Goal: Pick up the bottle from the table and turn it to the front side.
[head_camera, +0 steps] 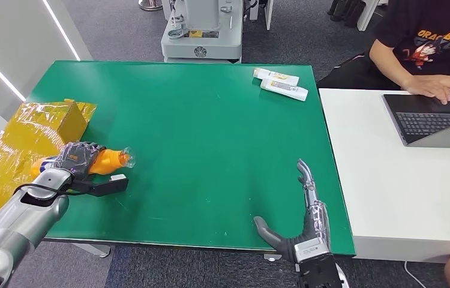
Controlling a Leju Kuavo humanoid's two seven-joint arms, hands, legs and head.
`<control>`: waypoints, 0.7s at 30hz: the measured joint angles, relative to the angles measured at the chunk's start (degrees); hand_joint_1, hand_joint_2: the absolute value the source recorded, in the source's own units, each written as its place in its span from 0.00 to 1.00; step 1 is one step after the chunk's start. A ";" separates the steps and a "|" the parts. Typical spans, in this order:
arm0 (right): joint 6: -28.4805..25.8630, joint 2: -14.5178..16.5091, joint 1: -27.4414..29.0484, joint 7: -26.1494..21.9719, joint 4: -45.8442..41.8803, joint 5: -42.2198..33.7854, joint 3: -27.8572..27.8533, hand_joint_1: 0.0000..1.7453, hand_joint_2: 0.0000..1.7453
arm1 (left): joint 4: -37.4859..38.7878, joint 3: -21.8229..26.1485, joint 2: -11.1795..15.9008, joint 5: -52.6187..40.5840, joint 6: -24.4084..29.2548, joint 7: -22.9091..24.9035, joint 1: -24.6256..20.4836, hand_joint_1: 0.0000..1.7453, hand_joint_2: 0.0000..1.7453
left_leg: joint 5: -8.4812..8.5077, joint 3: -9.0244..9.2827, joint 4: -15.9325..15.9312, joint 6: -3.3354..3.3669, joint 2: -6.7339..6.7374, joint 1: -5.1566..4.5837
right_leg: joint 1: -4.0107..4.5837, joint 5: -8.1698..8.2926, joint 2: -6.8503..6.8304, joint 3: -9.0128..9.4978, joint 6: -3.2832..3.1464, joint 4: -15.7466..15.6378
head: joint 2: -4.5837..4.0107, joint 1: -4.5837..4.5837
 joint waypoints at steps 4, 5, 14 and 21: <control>0.21 0.00 -0.04 0.00 0.06 -0.03 0.01 0.00 1.00 | 0.23 0.32 -0.26 -0.03 -0.10 0.39 0.03 0.79 1.00 | 0.00 0.01 0.00 0.00 0.00 0.00 | 0.00 0.00 0.00 0.02 0.00 0.02 | 0.00 0.02; 0.46 0.00 -0.11 -0.01 0.12 -0.08 0.01 0.00 1.00 | 0.28 0.49 -0.26 0.01 0.07 0.51 0.14 0.54 1.00 | -0.01 0.01 -0.01 -0.01 0.01 0.00 | 0.00 0.00 0.00 0.03 0.00 0.03 | 0.00 0.01; 2.04 0.00 -1.89 -0.63 1.61 -1.56 0.35 0.00 1.00 | 0.29 5.00 0.90 1.34 3.46 1.41 5.22 0.00 1.00 | -0.06 0.09 -0.03 -0.09 0.04 0.01 | 0.01 -0.07 0.01 0.06 -0.10 0.05 | 0.00 0.01; 2.21 -0.02 -2.50 -0.89 2.03 -1.86 0.77 0.00 1.00 | 0.25 7.20 1.82 0.73 3.48 1.42 6.49 0.00 1.00 | -0.09 0.22 -0.06 -0.14 0.03 0.01 | 0.00 -0.09 0.01 0.15 -0.13 0.06 | 0.00 -0.01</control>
